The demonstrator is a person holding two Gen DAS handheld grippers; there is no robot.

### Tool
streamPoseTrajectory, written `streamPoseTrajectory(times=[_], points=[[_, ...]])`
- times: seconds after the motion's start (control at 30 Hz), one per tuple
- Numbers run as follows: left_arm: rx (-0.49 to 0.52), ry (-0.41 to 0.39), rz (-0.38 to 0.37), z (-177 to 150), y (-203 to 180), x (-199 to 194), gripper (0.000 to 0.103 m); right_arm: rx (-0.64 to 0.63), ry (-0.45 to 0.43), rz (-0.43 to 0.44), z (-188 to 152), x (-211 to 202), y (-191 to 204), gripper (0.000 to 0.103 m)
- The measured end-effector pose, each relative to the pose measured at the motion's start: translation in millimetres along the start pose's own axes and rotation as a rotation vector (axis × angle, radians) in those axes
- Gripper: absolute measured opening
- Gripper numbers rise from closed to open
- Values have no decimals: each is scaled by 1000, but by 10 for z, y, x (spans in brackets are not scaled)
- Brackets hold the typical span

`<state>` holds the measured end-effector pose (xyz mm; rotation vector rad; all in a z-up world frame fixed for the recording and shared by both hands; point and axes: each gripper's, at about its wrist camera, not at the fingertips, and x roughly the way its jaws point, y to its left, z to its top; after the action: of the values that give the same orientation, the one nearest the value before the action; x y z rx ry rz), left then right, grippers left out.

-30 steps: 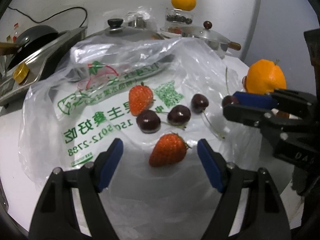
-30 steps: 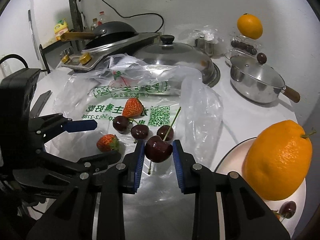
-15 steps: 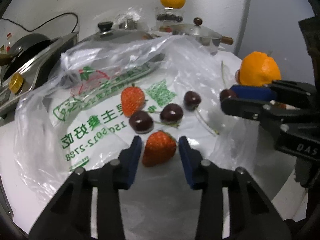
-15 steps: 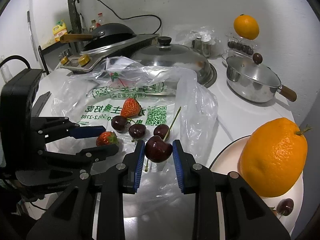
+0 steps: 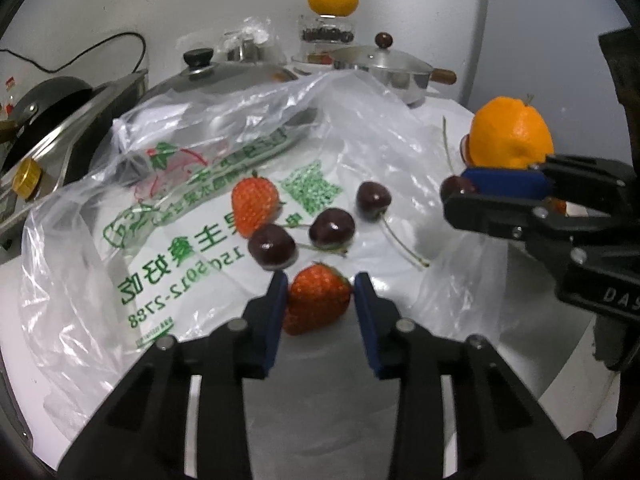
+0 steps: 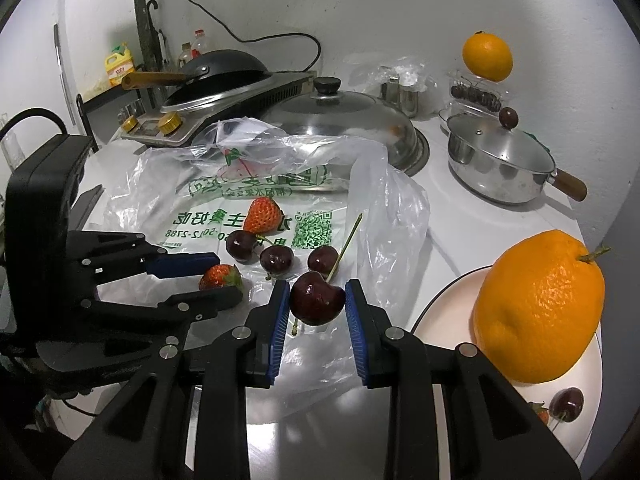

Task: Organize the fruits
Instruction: 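Lift the cherry with the right tool while the left tool carries the strawberry over the plate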

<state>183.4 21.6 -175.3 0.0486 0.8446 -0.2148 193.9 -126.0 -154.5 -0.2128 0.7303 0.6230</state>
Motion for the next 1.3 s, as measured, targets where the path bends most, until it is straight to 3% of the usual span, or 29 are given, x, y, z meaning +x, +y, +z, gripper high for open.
streamPoseTrajectory(times=[0.47,1.03,1.3], points=[[8,17,2,-39,35,104,35,0,-7,1,-12,-42,6,30],[28,-44,-22,24,-129,-212,33,-2,-39,-24,-48,-316,-6,30],[12,-71,-71,88,-276,-355,33,9,-54,-44,-123,-497,-67,30]])
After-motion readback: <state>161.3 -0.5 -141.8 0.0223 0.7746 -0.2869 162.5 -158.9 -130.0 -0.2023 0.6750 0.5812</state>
